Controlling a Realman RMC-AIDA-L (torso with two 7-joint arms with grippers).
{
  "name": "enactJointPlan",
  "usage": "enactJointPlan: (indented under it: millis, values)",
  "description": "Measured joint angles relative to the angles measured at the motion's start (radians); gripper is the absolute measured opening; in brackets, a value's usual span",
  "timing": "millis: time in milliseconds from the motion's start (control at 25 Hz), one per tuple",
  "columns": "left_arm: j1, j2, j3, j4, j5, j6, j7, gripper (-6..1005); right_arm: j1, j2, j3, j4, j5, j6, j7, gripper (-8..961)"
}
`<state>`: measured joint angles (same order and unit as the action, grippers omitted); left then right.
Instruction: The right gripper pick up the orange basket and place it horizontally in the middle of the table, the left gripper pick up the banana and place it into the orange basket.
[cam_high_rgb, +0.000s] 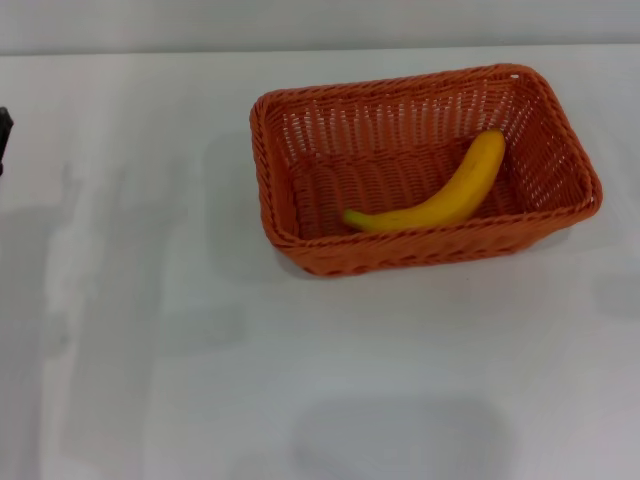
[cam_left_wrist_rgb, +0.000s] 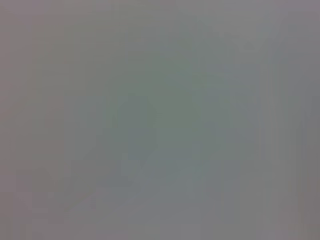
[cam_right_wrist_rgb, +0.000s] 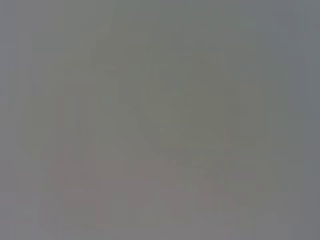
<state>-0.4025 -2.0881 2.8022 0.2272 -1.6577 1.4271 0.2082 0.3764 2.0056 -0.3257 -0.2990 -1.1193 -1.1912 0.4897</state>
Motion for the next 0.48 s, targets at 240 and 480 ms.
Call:
enactJointPlan:
  millis: [240,480]
  values:
    - [0.002,0.0,-0.001,-0.001,-0.022,-0.02,0.042,892,-0.015,0.001,0.016,0.011,0.024,0.001,-0.015,859]
    - [0.003,0.0,-0.013,0.0,-0.027,-0.02,0.063,892,-0.022,0.002,0.017,0.027,0.049,-0.007,-0.016,860]
